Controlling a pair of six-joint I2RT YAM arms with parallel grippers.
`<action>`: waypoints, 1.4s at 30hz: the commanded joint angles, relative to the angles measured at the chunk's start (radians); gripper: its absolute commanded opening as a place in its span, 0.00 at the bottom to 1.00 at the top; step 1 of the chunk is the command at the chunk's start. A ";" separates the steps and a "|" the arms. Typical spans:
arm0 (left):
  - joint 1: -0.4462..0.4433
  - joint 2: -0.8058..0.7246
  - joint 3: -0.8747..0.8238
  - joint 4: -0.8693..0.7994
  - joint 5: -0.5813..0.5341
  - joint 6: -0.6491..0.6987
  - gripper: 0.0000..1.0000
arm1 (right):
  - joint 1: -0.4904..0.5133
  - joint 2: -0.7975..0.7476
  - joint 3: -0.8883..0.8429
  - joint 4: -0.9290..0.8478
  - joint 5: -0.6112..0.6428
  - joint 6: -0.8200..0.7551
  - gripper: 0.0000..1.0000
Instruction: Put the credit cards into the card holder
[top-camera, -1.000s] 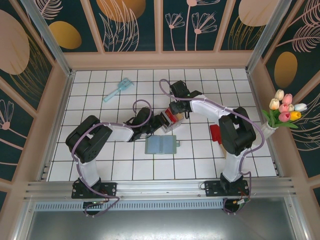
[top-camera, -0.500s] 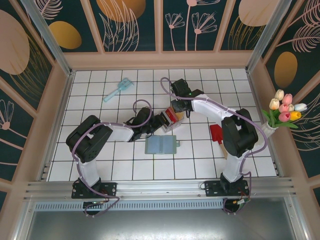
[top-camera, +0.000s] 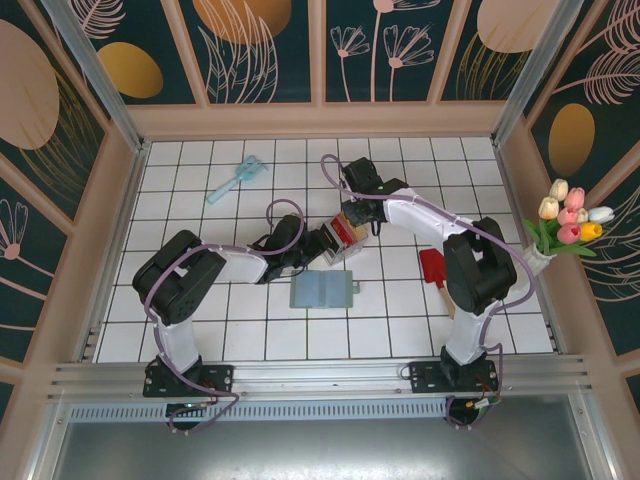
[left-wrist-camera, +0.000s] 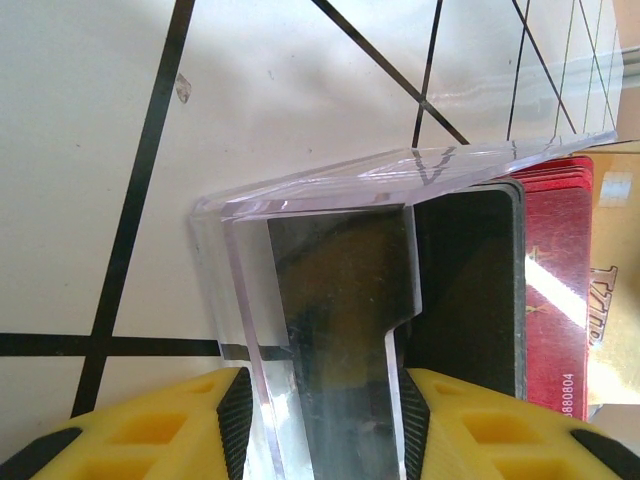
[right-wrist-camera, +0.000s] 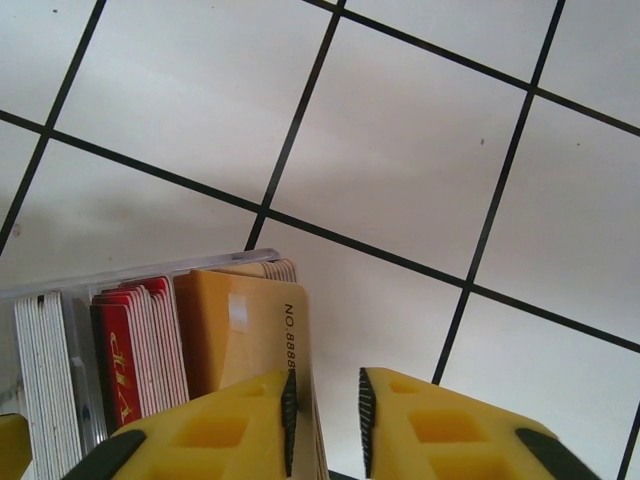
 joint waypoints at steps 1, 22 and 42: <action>-0.004 0.036 -0.013 -0.044 0.006 0.004 0.45 | -0.009 -0.038 0.038 -0.034 -0.026 -0.005 0.24; -0.003 0.032 -0.020 -0.036 0.011 0.001 0.45 | -0.014 0.055 0.019 -0.057 -0.019 0.018 0.53; -0.004 0.038 -0.021 -0.040 0.013 0.003 0.45 | -0.010 -0.010 0.007 -0.033 0.052 0.017 0.41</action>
